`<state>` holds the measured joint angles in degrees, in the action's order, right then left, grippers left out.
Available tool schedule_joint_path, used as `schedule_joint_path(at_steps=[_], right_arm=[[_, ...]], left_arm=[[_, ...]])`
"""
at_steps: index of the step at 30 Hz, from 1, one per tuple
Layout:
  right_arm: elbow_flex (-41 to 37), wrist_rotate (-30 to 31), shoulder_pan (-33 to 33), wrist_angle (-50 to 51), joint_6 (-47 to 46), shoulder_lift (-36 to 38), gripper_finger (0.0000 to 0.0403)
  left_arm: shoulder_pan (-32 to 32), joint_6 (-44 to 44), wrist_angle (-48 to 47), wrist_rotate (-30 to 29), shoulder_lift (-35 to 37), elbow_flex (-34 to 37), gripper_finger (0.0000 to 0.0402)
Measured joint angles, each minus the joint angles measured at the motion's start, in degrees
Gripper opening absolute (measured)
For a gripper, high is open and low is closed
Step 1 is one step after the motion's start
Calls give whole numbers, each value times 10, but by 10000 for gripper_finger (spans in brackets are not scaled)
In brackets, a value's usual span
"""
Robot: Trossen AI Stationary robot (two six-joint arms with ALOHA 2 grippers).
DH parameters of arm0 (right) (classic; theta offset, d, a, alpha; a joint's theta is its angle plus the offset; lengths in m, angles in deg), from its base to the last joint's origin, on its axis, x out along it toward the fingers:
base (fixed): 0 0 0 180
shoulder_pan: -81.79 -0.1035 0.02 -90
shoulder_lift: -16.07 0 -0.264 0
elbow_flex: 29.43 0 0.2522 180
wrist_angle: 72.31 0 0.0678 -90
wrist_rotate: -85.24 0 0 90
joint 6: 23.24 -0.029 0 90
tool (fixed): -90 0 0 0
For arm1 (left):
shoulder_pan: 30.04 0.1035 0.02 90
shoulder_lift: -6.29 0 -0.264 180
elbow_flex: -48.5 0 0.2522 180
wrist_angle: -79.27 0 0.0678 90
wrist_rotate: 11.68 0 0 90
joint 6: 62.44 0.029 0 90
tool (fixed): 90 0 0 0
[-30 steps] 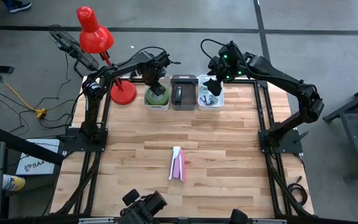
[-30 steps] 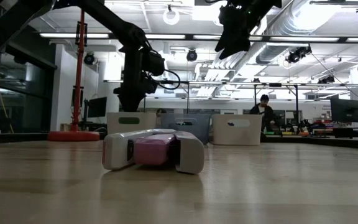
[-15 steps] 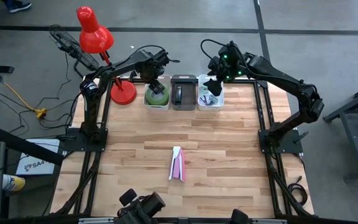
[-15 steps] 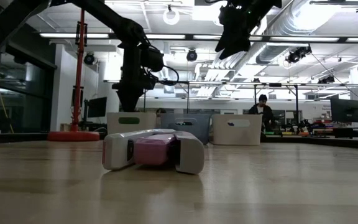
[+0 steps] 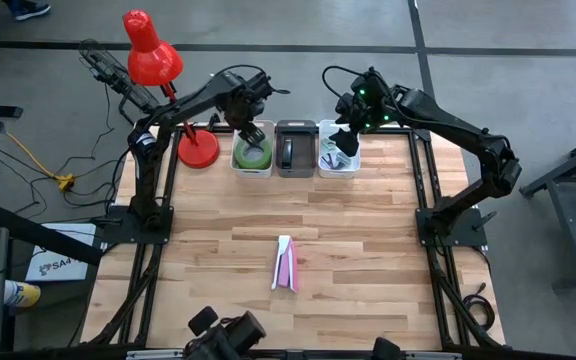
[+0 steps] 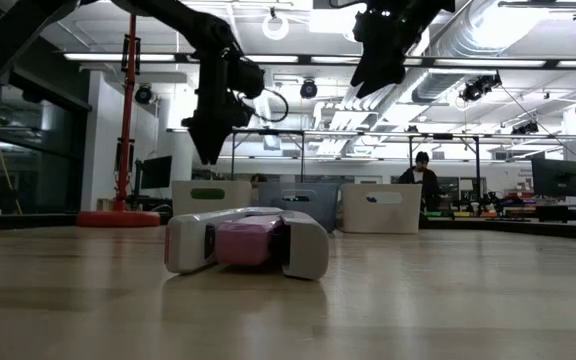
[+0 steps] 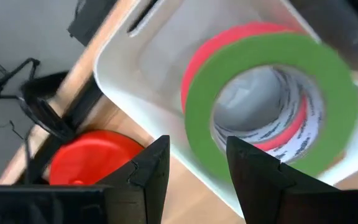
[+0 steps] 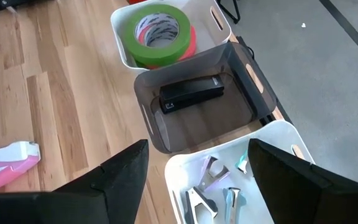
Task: Pick and place Stapler, Stapler remover, tape
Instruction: Put the pink stapler into the black bin
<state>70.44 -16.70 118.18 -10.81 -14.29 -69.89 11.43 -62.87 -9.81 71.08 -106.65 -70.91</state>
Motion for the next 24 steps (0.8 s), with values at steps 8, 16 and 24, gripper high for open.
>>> schedule_joint_path(at_steps=[8,16,24], right_arm=[[0,7,0,7,-7,0,266],[0,37,0,18,-11,0,266],[0,55,2,40,4,0,267]], left_arm=[[-11,-28,-60,16,0,-57,154],[-43,-133,-95,66,0,-65,154],[-98,-234,-104,79,0,-65,154]])
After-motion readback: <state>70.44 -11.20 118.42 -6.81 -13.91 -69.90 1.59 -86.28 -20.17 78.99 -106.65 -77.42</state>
